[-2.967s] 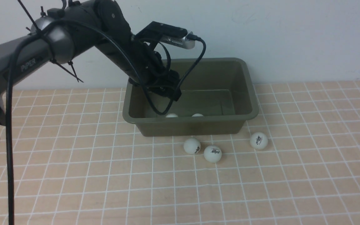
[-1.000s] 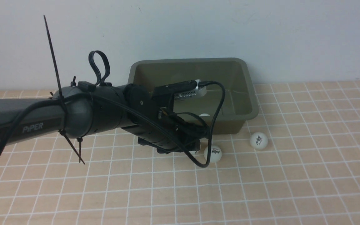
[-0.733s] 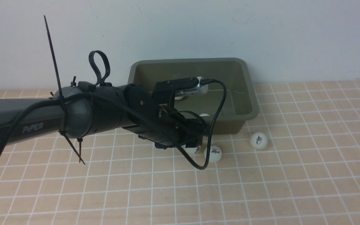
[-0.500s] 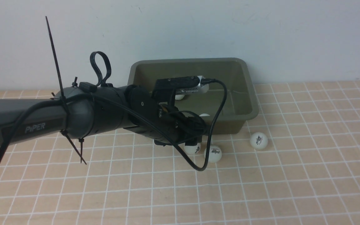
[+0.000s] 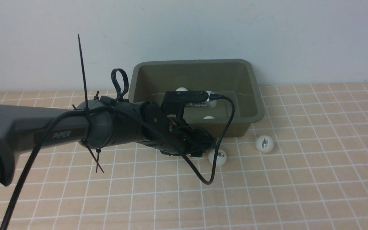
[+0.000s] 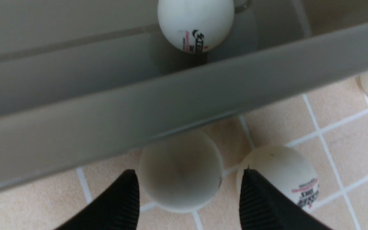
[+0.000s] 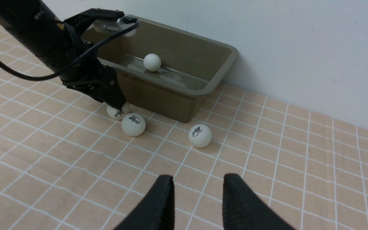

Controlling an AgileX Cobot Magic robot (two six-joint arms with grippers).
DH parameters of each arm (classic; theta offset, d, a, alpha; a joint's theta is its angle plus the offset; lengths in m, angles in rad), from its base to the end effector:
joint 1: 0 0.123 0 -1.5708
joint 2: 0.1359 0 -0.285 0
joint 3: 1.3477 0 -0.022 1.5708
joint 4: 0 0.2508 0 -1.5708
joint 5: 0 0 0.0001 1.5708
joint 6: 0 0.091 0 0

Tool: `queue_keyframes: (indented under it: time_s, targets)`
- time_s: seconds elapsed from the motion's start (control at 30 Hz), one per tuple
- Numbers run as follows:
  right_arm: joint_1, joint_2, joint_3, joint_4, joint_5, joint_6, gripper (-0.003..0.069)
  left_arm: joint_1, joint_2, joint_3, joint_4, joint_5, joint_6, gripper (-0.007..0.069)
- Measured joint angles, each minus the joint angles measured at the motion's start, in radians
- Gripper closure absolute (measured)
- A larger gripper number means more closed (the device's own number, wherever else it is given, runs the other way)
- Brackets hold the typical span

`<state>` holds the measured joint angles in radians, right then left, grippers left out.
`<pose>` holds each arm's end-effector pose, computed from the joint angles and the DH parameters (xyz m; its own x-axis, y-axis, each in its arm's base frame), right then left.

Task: Put the table tennis balls into the box on the light coffee tablecloth.
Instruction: 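Reach for and grasp a ping pong ball on the table beside the basket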

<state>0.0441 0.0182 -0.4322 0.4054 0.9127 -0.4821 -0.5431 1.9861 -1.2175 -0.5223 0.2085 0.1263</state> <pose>0.0071 0.0288 0.2752 -0.2780 -0.2248 -0.9339 -0.4049 0.9091 -0.0983 0.3519 -0.2234 0.1561 -0.8178 0.0556 -0.5728 0.2842 0.9046 -0.3179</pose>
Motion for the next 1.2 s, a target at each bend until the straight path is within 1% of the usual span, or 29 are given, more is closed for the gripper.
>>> queue_keyframes:
  time_s: [0.37,0.47,0.5,0.53,0.9,1.0,1.07,1.1,1.13,1.2]
  targets:
    - [0.0,0.0,0.0,-0.002,0.0,-0.003,0.045,0.0,0.029,0.0,0.0,-0.056,0.0,0.0274]
    - [0.0,0.0,0.0,-0.002,-0.005,-0.005,0.045,0.0,0.03,0.0,0.0,-0.055,0.0,0.0337]
    - [0.0,0.0,0.0,-0.002,-0.007,-0.007,0.045,-0.001,0.03,0.0,0.0,-0.054,0.0,0.0377]
    - [0.0,0.0,0.0,-0.002,-0.009,-0.007,0.045,-0.001,0.03,0.0,0.0,-0.053,0.0,0.0387]
    - [0.0,0.0,0.0,-0.002,-0.03,-0.007,0.045,-0.001,0.027,-0.002,0.0,-0.029,0.034,0.0388]
    - [0.0,0.0,0.0,-0.002,-0.03,-0.007,0.045,-0.001,0.023,-0.002,0.0,-0.007,0.036,0.0399]
    - [0.0,0.0,0.0,-0.002,-0.03,-0.007,0.045,-0.001,0.017,-0.003,0.0,0.008,0.042,0.0438]
    - [0.0,0.0,0.0,-0.002,-0.03,-0.008,0.045,-0.001,0.011,-0.003,0.0,0.022,0.047,0.0501]
    - [0.0,0.0,0.0,-0.002,-0.03,-0.008,0.045,-0.001,0.006,-0.003,0.001,0.042,0.053,0.0585]
    - [0.0,0.0,0.0,-0.002,-0.03,-0.008,0.045,-0.001,-0.005,-0.002,0.003,0.079,0.068,0.0659]
